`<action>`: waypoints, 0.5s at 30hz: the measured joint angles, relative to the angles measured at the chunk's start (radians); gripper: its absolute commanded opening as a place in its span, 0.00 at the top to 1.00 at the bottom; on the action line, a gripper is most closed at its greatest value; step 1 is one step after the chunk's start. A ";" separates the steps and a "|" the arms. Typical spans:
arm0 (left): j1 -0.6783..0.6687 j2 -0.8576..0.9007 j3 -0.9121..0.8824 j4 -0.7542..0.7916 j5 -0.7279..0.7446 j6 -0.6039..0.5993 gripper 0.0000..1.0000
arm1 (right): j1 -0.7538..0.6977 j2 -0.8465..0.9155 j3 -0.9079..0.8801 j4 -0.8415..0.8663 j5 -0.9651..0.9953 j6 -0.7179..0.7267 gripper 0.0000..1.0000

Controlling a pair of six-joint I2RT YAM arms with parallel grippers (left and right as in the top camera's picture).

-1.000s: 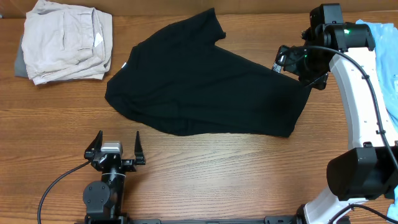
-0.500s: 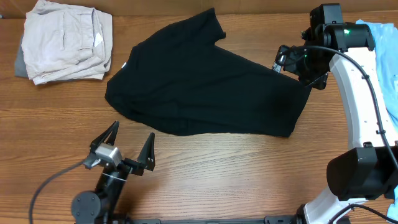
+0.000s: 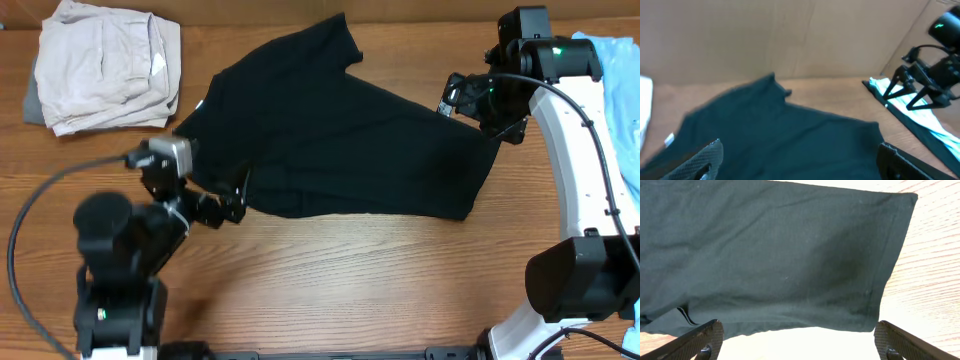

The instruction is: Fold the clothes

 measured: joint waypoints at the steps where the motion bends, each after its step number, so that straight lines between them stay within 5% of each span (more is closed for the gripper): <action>1: -0.010 0.037 0.036 -0.047 -0.019 -0.011 0.00 | 0.000 0.000 0.000 0.001 0.001 0.000 0.00; 8: -0.237 0.360 0.422 -0.478 -0.273 -0.014 0.00 | 0.000 0.000 -0.001 0.000 0.000 0.000 0.00; 15: -0.356 0.593 0.494 -0.466 -0.255 -0.031 0.00 | 0.000 0.000 0.000 0.000 0.000 -0.001 0.00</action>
